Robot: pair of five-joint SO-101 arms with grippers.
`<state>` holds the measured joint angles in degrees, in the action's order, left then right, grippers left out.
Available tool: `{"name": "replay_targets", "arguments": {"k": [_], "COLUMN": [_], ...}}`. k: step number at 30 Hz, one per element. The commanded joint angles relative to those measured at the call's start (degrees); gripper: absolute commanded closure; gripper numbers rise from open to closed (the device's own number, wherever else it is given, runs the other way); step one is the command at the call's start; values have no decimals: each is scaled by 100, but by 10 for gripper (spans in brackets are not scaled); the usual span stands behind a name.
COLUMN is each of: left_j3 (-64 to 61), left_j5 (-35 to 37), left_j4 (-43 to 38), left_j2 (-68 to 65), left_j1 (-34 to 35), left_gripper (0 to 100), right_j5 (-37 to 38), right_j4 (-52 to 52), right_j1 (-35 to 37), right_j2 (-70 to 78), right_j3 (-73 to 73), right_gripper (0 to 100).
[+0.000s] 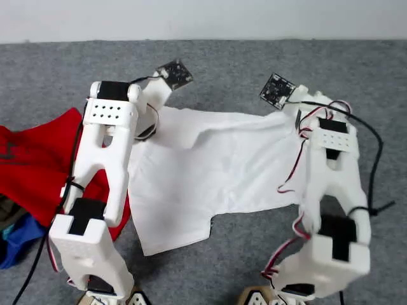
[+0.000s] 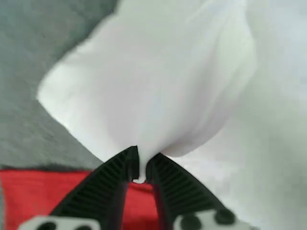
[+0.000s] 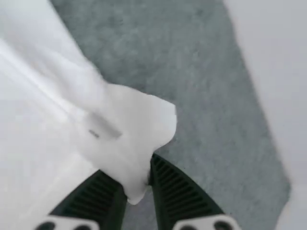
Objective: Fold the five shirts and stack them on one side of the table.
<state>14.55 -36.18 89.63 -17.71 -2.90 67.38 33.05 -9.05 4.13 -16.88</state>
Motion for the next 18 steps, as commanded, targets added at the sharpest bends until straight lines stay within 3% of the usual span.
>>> {"name": "replay_targets", "arguments": {"k": [1,7,18], "left_j3": [277,-497,-2686], "left_j5": [-176,-352,-352], "left_j4": [897,1099,1099], "left_j2": [431,703,1451], "left_j1": [-44,-62,-853], "left_gripper": [985,985,985], "right_j5": [18,18,114], "right_j4": [1024,2510,3881], "right_j1": [-84,-136,-558], "right_j2": [-875,-1279,-1279], "right_j3": [9,-9,-18], "right_gripper": [987,986,986]}}
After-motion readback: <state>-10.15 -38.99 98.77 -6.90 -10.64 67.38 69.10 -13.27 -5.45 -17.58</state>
